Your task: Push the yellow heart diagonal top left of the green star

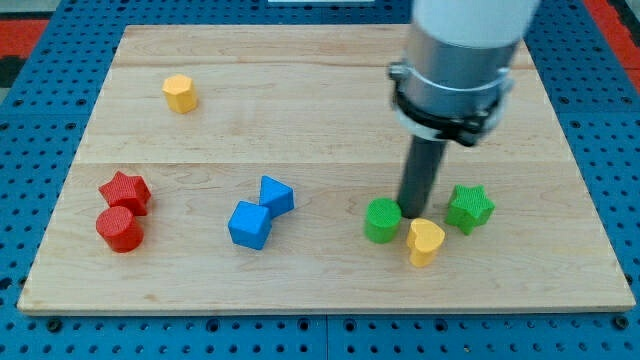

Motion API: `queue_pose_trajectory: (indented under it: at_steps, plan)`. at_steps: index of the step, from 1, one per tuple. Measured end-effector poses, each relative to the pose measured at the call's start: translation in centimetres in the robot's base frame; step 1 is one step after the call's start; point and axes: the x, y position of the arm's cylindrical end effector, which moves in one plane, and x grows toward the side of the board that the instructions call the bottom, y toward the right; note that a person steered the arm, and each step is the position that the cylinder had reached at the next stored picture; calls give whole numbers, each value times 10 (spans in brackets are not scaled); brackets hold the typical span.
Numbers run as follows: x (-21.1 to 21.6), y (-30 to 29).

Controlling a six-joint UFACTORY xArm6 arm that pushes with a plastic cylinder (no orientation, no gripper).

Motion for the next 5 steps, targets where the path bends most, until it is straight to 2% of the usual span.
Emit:
queue_pose_trajectory:
  at_steps: [1,2,3,4,5]
  plan:
    - [-53,-59]
    - [3,-121]
    - [98,-113]
    - [115,-106]
    - [94,-36]
